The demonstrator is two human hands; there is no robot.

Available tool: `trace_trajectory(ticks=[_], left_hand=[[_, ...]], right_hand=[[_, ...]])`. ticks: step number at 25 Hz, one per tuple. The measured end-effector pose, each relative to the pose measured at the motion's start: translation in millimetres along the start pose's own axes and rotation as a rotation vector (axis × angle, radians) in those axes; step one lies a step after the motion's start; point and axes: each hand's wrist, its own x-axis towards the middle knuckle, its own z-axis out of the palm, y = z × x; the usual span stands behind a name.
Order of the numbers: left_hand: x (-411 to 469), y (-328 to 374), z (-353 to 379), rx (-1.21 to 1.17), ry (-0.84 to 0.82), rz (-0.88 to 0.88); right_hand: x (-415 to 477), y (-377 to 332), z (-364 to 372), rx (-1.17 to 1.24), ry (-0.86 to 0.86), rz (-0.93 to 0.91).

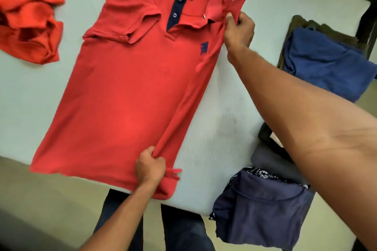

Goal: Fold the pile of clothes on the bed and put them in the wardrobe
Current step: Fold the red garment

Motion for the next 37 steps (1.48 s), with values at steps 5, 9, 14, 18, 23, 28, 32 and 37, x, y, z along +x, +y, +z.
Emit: trace_trajectory(ticks=[5, 9, 14, 18, 23, 28, 32, 37], left_hand=[[28.6, -21.4, -88.1, -0.063, -0.057, -0.002], [62.5, -40.8, -157.9, 0.01, -0.049, 0.012], [116.5, -75.6, -222.4, -0.041, 0.058, -0.011], [139.7, -84.2, -245.4, 0.002, 0.139, 0.009], [146.2, -98.0, -256.3, 0.062, 0.156, 0.066], [151.5, -101.3, -257.2, -0.02, 0.134, -0.066], [152.4, -101.0, -255.2, -0.055, 0.225, -0.038], [149.5, -113.8, -251.6, 0.087, 0.117, 0.135]], right_hand=[[-27.4, -74.5, 80.4, -0.017, -0.128, -0.086], [-46.8, -110.4, 147.9, -0.02, -0.195, -0.113], [-36.9, -113.7, 230.3, -0.005, -0.256, -0.06], [-47.9, -113.8, 257.5, 0.007, -0.319, -0.031], [-61.8, -127.7, 264.7, -0.006, -0.401, 0.007], [-101.7, -117.2, 250.6, 0.003, -0.243, -0.216], [-180.1, -56.8, 216.2, 0.069, -0.046, -0.191], [-343.5, 43.1, 142.1, -0.135, -0.025, 0.222]])
